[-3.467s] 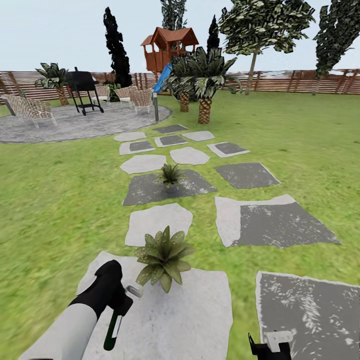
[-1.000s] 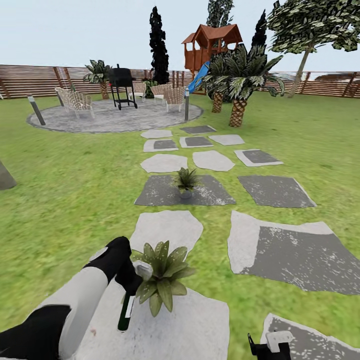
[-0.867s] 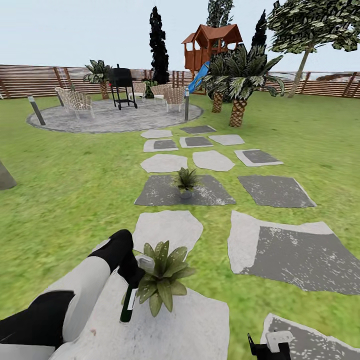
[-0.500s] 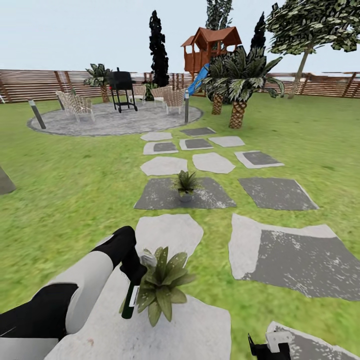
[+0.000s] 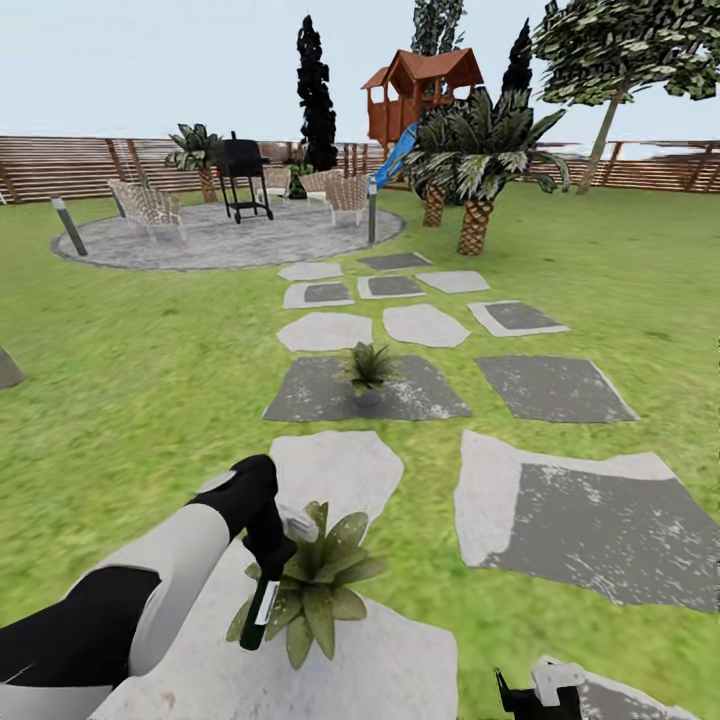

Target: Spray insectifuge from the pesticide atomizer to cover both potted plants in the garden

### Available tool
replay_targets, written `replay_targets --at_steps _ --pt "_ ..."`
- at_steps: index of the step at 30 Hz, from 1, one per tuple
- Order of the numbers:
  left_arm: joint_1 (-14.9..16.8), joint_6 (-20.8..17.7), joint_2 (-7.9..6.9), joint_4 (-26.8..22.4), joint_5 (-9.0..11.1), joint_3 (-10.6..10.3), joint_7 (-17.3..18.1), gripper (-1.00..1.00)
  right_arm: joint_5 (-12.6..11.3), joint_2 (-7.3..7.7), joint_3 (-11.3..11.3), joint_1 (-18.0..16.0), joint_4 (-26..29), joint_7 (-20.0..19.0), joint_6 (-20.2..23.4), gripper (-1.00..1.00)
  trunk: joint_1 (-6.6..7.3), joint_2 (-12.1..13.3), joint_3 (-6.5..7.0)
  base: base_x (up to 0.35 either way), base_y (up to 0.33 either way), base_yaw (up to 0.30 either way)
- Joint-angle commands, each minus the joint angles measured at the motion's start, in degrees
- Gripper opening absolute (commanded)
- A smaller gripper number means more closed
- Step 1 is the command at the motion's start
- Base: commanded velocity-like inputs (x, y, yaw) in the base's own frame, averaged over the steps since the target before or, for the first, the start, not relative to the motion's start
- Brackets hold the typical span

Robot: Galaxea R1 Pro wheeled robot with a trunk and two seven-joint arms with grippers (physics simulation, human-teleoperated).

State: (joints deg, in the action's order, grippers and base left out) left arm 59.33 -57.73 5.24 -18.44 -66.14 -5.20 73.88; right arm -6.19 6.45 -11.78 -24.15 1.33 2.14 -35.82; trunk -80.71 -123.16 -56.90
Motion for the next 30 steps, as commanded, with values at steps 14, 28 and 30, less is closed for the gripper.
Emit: replay_targets --at_steps 14,28,30 --pt "0.14 -0.63 -0.33 -0.59 -0.48 -1.13 1.0 -1.0 -0.61 0.01 -0.49 -0.02 -0.01 0.13 -0.12 1.0 0.02 -0.02 -0.05 -0.199 -0.215 0.0" --pt "-0.56 -0.46 -1.48 -0.94 -0.83 -1.17 0.42 -1.0 -0.75 0.0 -0.46 -0.02 0.07 0.43 -0.12 1.0 0.02 -0.02 -0.05 -0.23 -0.167 0.22" --pt "-0.54 -0.46 -1.55 -0.99 -0.83 -1.22 0.37 -1.0 -0.76 0.04 -0.44 -0.02 0.08 0.48 -0.12 1.0 0.02 -0.02 -0.05 -0.109 -0.014 0.103"
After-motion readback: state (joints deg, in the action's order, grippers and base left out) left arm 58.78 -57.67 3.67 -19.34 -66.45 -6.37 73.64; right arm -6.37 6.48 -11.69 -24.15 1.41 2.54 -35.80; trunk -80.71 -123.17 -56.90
